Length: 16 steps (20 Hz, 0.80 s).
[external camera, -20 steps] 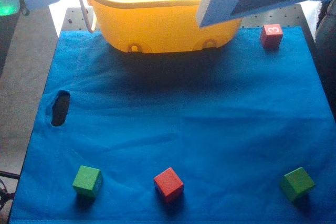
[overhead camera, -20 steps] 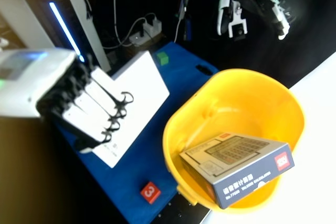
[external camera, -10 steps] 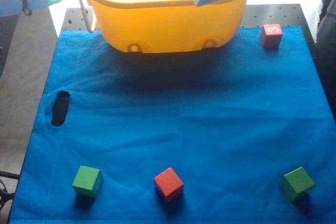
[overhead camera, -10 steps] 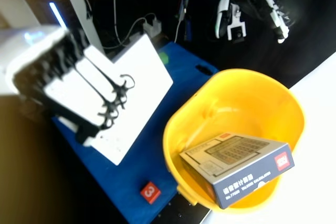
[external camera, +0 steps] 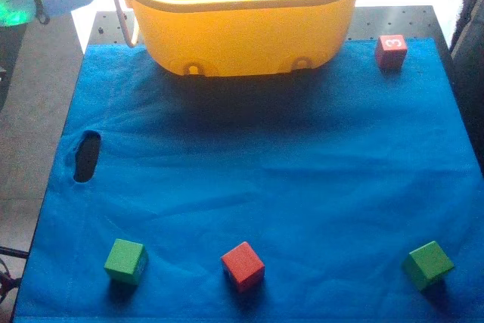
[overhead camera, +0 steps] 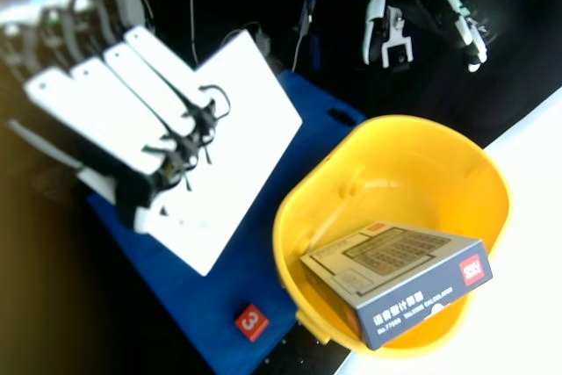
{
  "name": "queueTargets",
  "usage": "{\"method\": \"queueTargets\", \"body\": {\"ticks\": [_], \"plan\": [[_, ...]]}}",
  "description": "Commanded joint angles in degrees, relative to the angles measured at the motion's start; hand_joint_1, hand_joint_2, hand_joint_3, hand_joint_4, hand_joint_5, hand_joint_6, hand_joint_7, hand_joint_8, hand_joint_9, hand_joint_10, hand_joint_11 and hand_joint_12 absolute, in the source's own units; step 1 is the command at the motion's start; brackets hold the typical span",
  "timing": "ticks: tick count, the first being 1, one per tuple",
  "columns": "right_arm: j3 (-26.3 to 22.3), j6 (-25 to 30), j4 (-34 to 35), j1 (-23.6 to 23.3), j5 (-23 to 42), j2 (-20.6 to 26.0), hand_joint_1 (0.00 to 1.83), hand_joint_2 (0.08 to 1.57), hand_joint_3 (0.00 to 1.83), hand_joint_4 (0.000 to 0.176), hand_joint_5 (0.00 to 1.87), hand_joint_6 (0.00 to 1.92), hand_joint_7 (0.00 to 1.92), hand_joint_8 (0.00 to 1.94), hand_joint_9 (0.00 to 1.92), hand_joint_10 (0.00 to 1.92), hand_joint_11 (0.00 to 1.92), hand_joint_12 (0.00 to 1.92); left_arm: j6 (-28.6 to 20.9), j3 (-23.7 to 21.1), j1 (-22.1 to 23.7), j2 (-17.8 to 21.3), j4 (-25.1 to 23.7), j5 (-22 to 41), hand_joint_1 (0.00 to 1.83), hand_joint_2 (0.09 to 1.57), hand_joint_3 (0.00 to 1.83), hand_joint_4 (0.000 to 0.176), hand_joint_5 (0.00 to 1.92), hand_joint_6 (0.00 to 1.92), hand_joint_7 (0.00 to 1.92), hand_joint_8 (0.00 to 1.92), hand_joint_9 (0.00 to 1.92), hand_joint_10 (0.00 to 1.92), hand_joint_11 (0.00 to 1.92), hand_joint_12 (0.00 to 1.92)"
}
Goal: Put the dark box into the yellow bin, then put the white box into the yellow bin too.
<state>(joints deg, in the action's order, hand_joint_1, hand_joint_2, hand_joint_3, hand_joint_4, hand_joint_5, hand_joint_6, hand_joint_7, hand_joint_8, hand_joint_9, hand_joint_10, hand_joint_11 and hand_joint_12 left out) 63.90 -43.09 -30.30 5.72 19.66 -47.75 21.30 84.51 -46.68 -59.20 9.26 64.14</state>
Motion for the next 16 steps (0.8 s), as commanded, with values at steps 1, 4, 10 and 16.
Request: {"method": "queueTargets", "body": {"ticks": [1,4,10,16], "plan": [[0.39,-0.35,0.93,-1.41,5.68,-0.09,1.26,1.06,0.0,0.0,1.01,0.85,1.19,0.73,1.19,0.63,0.95,1.29,-0.51,0.2,0.3,-0.41,1.5,6.81,1.04,0.91,0.0,0.0,0.38,0.0,0.35,0.0,0.39,0.0,0.16,0.88],[1.72,-0.82,0.93,-2.34,5.36,-1.22,1.25,1.07,0.0,0.0,0.98,0.93,1.18,0.73,1.19,0.64,0.96,1.28,-0.72,0.0,0.29,-0.41,1.48,7.2,1.06,0.91,0.0,0.0,0.37,0.0,0.33,0.0,0.39,0.0,0.12,0.81],[4.05,-2.58,0.95,-5.38,4.89,-3.5,1.24,1.1,0.0,0.0,0.95,1.11,1.1,0.72,1.24,0.11,0.95,1.05,-1.4,-0.06,0.75,-0.77,0.58,7.99,1.08,0.91,0.0,0.0,0.41,0.0,0.33,0.0,0.41,0.01,0.03,1.02],[6.92,-2.57,1.63,-5.24,4.87,-7.58,1.28,1.05,0.0,0.0,1.03,0.95,1.23,0.5,1.17,0.44,0.97,0.94,-1.74,-0.1,3.72,-1.1,-1.96,7.55,1.08,0.89,0.0,0.0,0.43,0.0,0.36,0.0,0.44,0.0,0.23,0.93]]}}
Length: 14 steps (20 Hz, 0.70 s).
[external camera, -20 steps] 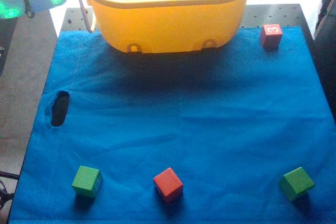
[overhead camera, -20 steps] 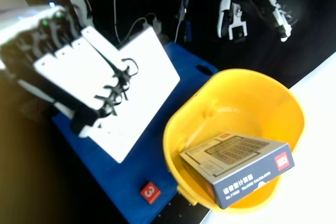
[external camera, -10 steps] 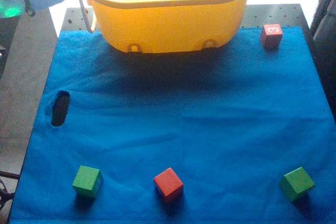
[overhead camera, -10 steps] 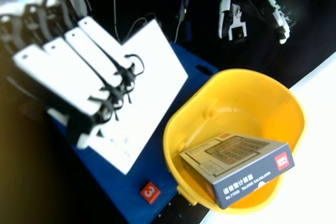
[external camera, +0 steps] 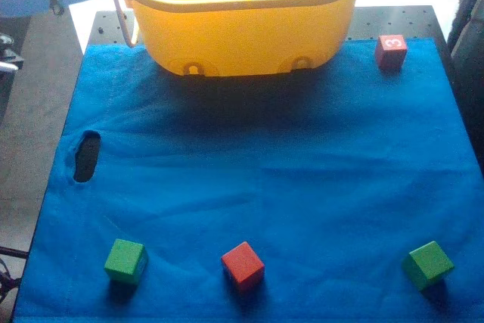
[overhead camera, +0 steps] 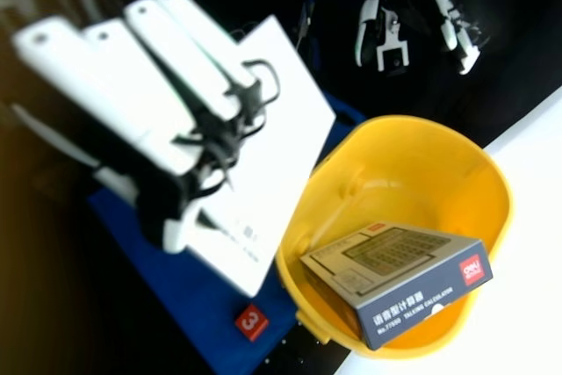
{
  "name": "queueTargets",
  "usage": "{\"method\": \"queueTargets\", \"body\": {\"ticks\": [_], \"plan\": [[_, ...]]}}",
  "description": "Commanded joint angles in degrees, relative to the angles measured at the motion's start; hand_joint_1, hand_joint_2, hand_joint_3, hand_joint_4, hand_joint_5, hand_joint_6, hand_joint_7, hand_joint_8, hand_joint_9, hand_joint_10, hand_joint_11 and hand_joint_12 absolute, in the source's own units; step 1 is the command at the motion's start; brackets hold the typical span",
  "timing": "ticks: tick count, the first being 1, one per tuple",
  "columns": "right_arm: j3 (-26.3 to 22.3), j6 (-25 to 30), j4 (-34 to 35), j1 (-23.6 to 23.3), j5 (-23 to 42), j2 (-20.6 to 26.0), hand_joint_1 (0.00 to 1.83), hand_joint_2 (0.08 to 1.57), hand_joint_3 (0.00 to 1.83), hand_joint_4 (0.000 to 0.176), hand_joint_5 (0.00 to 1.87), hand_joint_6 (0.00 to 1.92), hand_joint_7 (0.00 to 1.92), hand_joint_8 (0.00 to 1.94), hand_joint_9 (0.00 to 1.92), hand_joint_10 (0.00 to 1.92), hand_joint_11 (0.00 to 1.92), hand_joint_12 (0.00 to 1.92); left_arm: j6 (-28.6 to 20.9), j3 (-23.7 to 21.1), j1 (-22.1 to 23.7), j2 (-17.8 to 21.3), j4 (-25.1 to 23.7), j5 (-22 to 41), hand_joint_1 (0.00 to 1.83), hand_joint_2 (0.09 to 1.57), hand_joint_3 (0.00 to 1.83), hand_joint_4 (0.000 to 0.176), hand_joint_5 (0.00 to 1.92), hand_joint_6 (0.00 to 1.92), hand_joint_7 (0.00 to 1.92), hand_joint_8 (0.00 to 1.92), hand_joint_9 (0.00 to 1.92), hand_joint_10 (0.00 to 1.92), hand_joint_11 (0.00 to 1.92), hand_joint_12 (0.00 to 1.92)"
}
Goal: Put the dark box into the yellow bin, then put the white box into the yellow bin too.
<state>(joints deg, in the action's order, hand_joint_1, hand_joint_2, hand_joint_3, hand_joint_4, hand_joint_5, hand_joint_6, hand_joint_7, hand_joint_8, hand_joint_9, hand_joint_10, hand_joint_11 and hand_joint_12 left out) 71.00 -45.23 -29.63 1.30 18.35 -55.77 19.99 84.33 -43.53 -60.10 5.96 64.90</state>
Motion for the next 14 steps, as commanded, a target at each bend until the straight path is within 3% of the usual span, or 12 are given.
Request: {"method": "queueTargets", "body": {"ticks": [1,4,7,8,9,11,12,13,14], "plan": [[0.45,-0.43,1.21,-0.68,6.19,-0.55,1.27,1.04,0.0,0.0,1.05,0.88,1.27,0.49,1.25,0.31,0.98,1.04,-0.47,0.07,0.92,-0.31,1.05,6.77,1.09,0.88,0.0,0.0,0.43,0.0,0.35,0.0,0.45,0.0,0.25,0.87],[2.02,-0.43,1.64,-0.17,6.24,-3.07,1.27,1.03,0.0,0.0,1.06,0.8,1.29,0.5,1.36,0.17,1.07,1.05,-0.62,0.09,1.02,-0.63,0.72,6.78,1.1,0.88,0.0,0.0,0.41,0.0,0.33,0.0,0.45,0.0,0.22,0.78],[3.65,-0.43,2.63,0.58,6.29,-5.11,1.27,1.03,0.0,0.0,1.06,0.8,1.32,0.46,1.41,0.16,1.04,1.19,-0.85,0.16,1.15,-0.99,0.51,6.76,1.09,0.89,0.01,0.0,0.39,0.0,0.34,0.01,0.4,0.0,0.16,0.75],[4.27,-0.43,3.24,1.02,6.32,-5.75,1.26,1.05,0.0,0.0,1.02,0.88,1.23,0.61,1.34,0.15,0.97,1.23,-0.99,0.2,1.3,-1.12,0.31,6.64,1.07,0.89,0.0,0.0,0.36,0.0,0.33,0.0,0.39,0.0,0.17,0.71],[4.61,-0.43,3.51,1.25,6.33,-6.07,1.26,1.05,0.0,0.0,1.02,0.88,1.23,0.61,1.34,0.15,0.97,1.23,-1.04,0.25,1.41,-1.2,0.15,6.52,1.07,0.89,0.0,0.0,0.36,0.0,0.33,0.0,0.39,0.0,0.17,0.71],[5.3,-0.43,4.23,1.75,6.32,-6.57,1.25,1.06,0.0,0.016,1.05,0.86,1.17,0.69,1.32,0.15,0.93,1.23,-1.08,0.3,1.56,-1.28,-0.06,6.38,1.1,0.92,0.01,0.0,0.35,0.0,0.32,0.0,0.38,0.0,0.17,0.69],[5.74,-0.43,4.78,2.01,6.31,-6.8,1.25,1.06,0.0,0.031,1.1,0.78,1.13,0.74,1.27,0.13,0.81,1.26,-1.11,0.32,1.58,-1.28,-0.08,6.35,1.1,0.93,0.0,0.0,0.34,0.0,0.31,0.0,0.38,0.0,0.19,0.65],[6.14,-0.43,5.09,2.25,6.3,-6.99,1.24,1.06,0.0,0.034,1.09,0.8,1.1,0.8,1.24,0.14,0.75,1.33,-1.15,0.33,1.58,-1.28,-0.11,6.34,1.09,0.93,0.0,0.0,0.35,0.01,0.32,0.01,0.39,0.0,0.2,0.64],[6.26,-0.43,5.13,2.52,6.29,-7.02,1.23,1.09,0.0,0.031,1.0,0.95,1.05,0.87,1.21,0.14,0.76,1.25,-1.21,0.34,1.58,-1.27,-0.15,6.31,1.06,0.92,0.0,0.0,0.35,0.0,0.32,0.0,0.38,0.0,0.19,0.64]]}}
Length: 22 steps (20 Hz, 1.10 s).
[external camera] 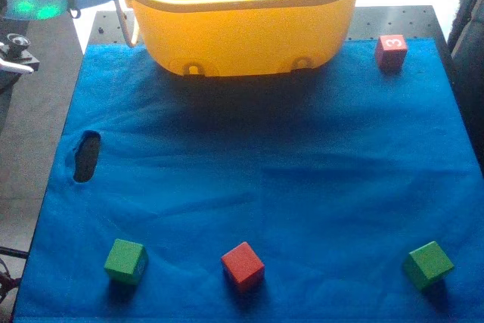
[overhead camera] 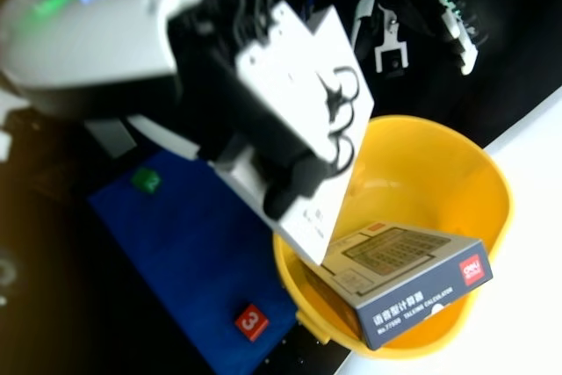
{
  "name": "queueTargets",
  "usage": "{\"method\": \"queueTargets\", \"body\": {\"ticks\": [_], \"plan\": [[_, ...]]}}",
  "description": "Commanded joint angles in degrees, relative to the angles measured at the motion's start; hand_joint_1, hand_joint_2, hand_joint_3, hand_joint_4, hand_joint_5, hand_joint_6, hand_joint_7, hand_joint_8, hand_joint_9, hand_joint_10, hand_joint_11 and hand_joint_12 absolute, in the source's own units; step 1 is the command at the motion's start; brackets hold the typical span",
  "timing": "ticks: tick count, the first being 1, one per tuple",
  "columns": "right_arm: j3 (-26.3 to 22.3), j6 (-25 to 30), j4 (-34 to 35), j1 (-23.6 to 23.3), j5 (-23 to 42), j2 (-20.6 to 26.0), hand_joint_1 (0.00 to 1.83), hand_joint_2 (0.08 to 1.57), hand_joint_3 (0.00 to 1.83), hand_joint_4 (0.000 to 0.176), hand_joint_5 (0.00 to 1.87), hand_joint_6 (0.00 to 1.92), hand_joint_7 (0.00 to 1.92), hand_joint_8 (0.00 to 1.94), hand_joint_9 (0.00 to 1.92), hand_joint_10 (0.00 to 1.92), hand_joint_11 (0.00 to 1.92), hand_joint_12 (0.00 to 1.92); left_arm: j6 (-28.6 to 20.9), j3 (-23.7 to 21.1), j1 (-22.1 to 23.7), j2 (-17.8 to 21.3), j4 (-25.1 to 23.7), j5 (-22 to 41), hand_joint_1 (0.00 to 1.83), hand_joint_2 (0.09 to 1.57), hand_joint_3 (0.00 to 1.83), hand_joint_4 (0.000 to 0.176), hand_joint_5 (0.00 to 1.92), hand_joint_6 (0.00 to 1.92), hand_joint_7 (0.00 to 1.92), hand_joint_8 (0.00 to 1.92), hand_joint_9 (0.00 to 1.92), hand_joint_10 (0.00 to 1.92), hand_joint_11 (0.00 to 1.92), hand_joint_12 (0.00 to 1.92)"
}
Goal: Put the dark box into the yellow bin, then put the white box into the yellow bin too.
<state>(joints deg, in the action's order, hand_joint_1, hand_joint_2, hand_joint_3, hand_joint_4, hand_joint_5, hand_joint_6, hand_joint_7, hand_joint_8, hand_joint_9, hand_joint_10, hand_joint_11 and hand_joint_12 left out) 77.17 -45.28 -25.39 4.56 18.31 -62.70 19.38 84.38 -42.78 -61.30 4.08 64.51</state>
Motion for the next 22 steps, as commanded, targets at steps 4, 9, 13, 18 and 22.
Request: {"method": "queueTargets", "body": {"ticks": [4,9,13,18,22], "plan": [[0.18,-0.38,1.02,-0.41,6.3,-0.05,0.82,0.81,0.0,0.172,0.04,0.0,0.08,0.0,0.15,0.0,0.0,0.69,-0.73,0.39,0.82,-0.08,1.7,6.57,1.07,0.91,0.0,0.0,0.34,0.0,0.32,0.0,0.4,0.0,0.2,0.64],[0.08,-0.37,1.09,-0.22,6.31,0.25,0.72,0.73,0.0,0.176,0.0,0.0,0.0,0.0,0.0,0.0,0.05,0.02,-0.8,0.51,0.8,-0.08,1.7,6.61,1.12,0.89,0.0,0.0,0.39,0.01,0.34,0.0,0.4,0.0,0.21,0.63],[-0.53,-0.37,1.14,-0.23,6.32,1.26,0.71,0.72,0.0,0.176,0.0,0.0,0.0,0.0,0.0,0.0,0.02,0.01,-0.83,0.65,0.8,-0.07,1.71,6.63,1.05,0.88,0.0,0.0,0.38,0.0,0.34,0.0,0.39,0.0,0.19,0.62],[-1.41,-0.37,1.59,-0.24,6.56,3.18,0.73,0.72,0.0,0.176,0.0,0.0,0.0,0.0,0.0,0.0,0.02,0.02,-0.88,0.73,0.8,0.05,1.91,6.74,1.05,0.89,0.0,0.0,0.38,0.0,0.33,0.0,0.4,0.01,0.17,0.7],[-2.14,-0.38,3.69,-0.23,8.39,5.62,0.75,0.76,0.01,0.176,0.0,0.0,0.03,0.01,0.01,0.0,0.0,0.0,-1.1,0.99,1.12,0.28,2.33,6.99,1.05,0.89,0.0,0.0,0.4,0.0,0.34,0.0,0.45,0.01,0.23,0.8]]}}
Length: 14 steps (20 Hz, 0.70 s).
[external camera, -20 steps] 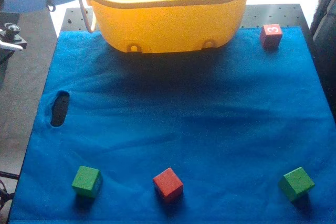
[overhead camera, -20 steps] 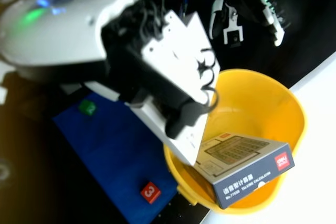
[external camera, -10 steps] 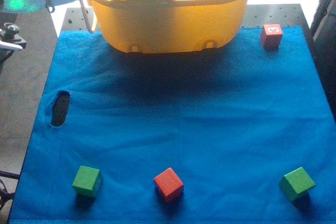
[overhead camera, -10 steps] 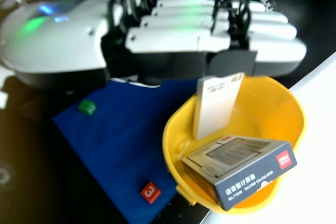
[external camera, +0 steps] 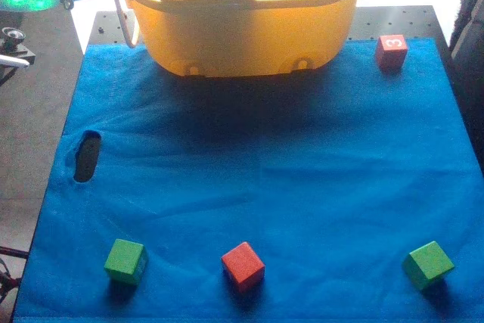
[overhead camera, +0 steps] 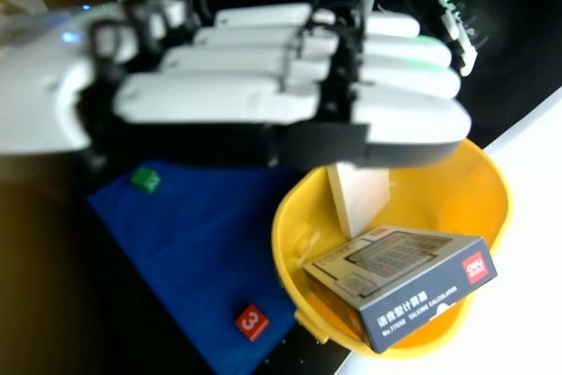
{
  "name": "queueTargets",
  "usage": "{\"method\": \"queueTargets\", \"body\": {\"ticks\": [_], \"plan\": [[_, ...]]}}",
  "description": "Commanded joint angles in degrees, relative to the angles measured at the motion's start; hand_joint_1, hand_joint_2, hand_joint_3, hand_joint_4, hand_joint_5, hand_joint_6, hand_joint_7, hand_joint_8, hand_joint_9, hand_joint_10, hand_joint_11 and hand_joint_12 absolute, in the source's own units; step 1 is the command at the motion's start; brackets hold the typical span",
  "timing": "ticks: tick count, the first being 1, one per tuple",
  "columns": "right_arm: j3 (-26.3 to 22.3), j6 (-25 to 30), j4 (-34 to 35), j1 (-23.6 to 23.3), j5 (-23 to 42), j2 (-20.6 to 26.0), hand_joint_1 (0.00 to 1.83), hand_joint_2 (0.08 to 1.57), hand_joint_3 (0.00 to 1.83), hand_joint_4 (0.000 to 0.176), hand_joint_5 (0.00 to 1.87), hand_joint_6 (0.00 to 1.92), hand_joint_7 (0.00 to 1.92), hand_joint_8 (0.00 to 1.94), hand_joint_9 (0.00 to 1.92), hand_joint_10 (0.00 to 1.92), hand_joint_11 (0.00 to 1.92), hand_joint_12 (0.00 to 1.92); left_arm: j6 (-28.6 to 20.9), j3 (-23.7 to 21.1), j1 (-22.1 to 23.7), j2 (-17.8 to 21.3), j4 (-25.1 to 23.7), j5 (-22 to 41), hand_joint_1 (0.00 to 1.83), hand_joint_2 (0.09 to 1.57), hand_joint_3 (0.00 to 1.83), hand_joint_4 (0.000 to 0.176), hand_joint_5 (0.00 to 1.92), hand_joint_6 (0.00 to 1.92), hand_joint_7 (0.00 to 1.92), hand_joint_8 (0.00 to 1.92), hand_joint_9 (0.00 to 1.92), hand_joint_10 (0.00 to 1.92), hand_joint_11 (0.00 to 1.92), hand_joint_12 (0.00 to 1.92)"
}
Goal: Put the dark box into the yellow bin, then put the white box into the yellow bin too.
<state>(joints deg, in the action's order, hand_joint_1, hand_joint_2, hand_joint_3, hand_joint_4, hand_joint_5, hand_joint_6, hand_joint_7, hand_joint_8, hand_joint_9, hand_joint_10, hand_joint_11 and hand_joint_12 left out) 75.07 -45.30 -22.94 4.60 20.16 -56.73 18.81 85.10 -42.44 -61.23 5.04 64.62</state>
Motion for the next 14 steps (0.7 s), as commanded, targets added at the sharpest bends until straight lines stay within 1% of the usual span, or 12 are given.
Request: {"method": "queueTargets", "body": {"ticks": [1,2,3,4,5,6,7,8,10,11,12,14], "plan": [[-0.35,-0.36,1.29,-0.28,6.55,0.4,0.75,0.78,0.02,0.176,0.0,0.0,0.02,0.0,0.0,0.0,0.0,0.0,-0.54,0.24,0.78,0.5,1.6,7.06,1.06,0.88,0.0,0.0,0.41,0.01,0.34,0.0,0.46,0.01,0.3,0.84],[-0.71,-0.36,1.37,-0.29,6.57,1.01,0.81,0.84,0.01,0.176,0.0,0.0,0.0,0.0,0.0,0.0,0.0,0.0,-0.54,0.12,0.78,0.86,1.73,7.25,1.06,0.87,0.0,0.0,0.43,0.0,0.36,0.0,0.43,0.0,0.19,0.83],[-1.57,-0.36,1.38,-0.29,6.63,1.94,0.82,0.85,0.01,0.176,0.0,0.0,0.0,0.0,0.0,0.0,0.0,0.0,-0.51,-0.12,0.78,1.46,1.84,7.34,1.03,0.87,0.0,0.0,0.4,0.0,0.35,0.0,0.41,0.0,0.06,0.85],[-2.1,-0.36,1.38,-0.29,6.63,2.42,0.82,0.85,0.01,0.176,0.0,0.0,0.0,0.0,0.0,0.0,0.0,0.0,-0.5,-0.28,0.77,1.82,1.86,7.4,1.03,0.87,0.0,0.0,0.4,0.0,0.35,0.0,0.41,0.0,0.06,0.85],[-2.82,-0.36,1.37,-0.28,6.63,3.1,0.81,0.85,0.01,0.176,0.0,0.0,0.0,0.0,0.0,0.0,0.0,0.0,-0.47,-0.54,0.76,2.27,1.88,7.41,1.02,0.85,0.0,0.002,0.38,0.0,0.33,0.0,0.37,0.0,0.0,0.86],[-3.36,-0.36,1.37,-0.28,6.65,3.61,0.81,0.85,0.01,0.176,0.0,0.0,0.0,0.0,0.0,0.0,0.0,0.0,-0.42,-0.72,0.76,2.56,1.94,7.44,1.02,0.85,0.0,0.002,0.38,0.0,0.33,0.0,0.37,0.0,0.0,0.86],[-3.85,-0.36,1.38,-0.28,6.67,4.15,0.78,0.83,0.0,0.176,0.0,0.0,0.0,0.0,0.0,0.0,0.0,0.0,-0.39,-0.79,0.76,2.76,2.06,7.59,1.02,0.84,0.0,0.004,0.36,0.0,0.33,0.0,0.35,0.0,0.0,0.79],[-4.23,-0.36,1.38,-0.27,6.69,4.5,0.78,0.81,0.0,0.176,0.0,0.0,0.0,0.0,0.0,0.0,0.0,0.0,-0.33,-0.8,0.76,2.89,2.08,7.58,1.04,0.84,0.0,0.002,0.38,0.0,0.32,0.0,0.33,0.0,0.0,0.81],[-4.92,-0.36,1.38,-0.07,6.7,5.0,0.79,0.81,0.0,0.176,0.0,0.0,0.0,0.0,0.0,0.0,0.0,0.0,-0.16,-0.94,0.76,3.29,2.07,7.43,0.98,0.83,0.0,0.0,0.35,0.0,0.31,0.0,0.33,0.0,0.0,0.92],[-5.18,-0.36,1.38,-0.02,6.71,5.17,0.79,0.81,0.0,0.176,0.0,0.0,0.0,0.0,0.0,0.0,0.0,0.0,-0.11,-1.02,0.76,3.46,2.07,7.43,0.98,0.83,0.0,0.0,0.35,0.0,0.31,0.0,0.33,0.0,0.0,0.92],[-5.33,-0.36,1.38,0.01,6.73,5.24,0.78,0.8,0.0,0.176,0.0,0.0,0.0,0.0,0.0,0.0,0.02,0.01,-0.01,-1.08,0.78,3.62,2.07,7.42,0.98,0.83,0.0,0.0,0.34,0.0,0.31,0.0,0.34,0.0,0.0,0.97],[-5.54,-0.36,1.38,0.06,6.75,5.38,0.77,0.79,0.0,0.176,0.0,0.0,0.0,0.0,0.0,0.0,0.02,0.01,0.14,-1.1,0.79,3.81,2.07,7.35,0.97,0.82,0.0,0.0,0.36,0.01,0.29,0.0,0.33,0.0,0.0,0.97]]}}
